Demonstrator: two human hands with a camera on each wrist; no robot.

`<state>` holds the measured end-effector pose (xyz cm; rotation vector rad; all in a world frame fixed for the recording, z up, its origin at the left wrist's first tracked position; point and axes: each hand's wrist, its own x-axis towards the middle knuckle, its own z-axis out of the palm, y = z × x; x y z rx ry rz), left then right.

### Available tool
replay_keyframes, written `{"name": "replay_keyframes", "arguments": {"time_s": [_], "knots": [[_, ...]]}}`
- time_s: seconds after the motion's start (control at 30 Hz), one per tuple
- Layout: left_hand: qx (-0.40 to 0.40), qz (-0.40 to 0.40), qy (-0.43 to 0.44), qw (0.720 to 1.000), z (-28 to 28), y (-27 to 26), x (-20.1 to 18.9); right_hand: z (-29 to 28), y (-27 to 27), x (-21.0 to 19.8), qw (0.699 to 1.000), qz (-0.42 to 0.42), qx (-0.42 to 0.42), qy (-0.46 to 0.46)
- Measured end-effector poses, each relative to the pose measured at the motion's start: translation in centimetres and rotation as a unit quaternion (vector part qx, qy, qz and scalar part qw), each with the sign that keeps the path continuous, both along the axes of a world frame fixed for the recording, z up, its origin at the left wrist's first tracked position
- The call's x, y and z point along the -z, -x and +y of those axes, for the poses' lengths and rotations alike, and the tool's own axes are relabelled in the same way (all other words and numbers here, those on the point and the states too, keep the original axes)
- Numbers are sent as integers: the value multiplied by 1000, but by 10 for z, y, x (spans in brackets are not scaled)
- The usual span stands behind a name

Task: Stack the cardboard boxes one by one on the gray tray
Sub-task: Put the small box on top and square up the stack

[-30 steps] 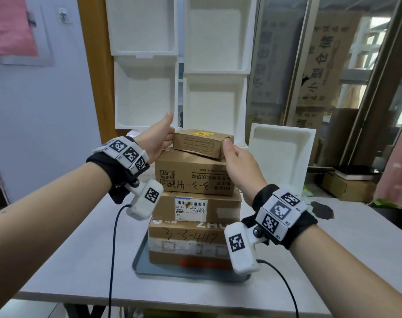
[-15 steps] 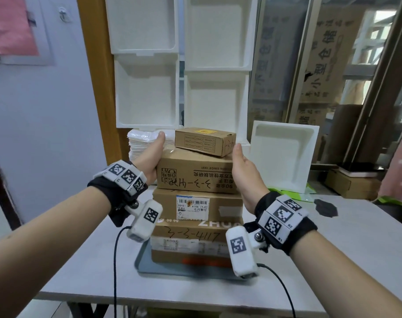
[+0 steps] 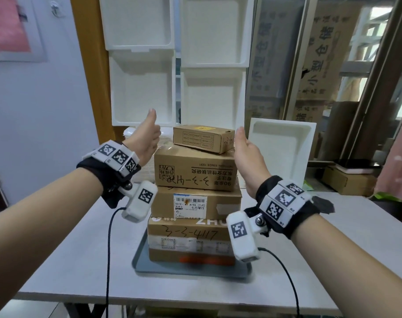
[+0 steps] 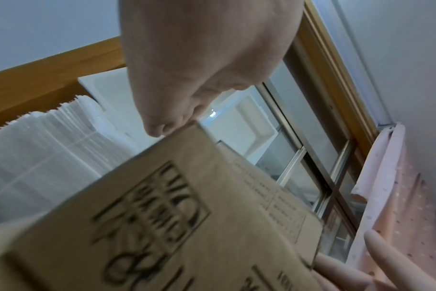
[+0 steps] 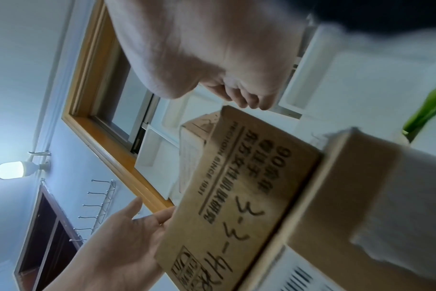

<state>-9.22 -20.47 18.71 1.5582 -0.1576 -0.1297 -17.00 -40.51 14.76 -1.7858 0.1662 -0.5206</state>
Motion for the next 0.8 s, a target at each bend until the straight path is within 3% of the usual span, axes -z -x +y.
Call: {"name": "replay_keyframes", "arguments": {"time_s": [0.23, 0.8], "knots": [[38, -42, -74, 996, -16, -3, -14, 10, -6, -18, 996, 2, -22, 86], [69, -32, -58, 995, -1, 10, -4, 11, -6, -9, 995, 11, -19, 102]]}}
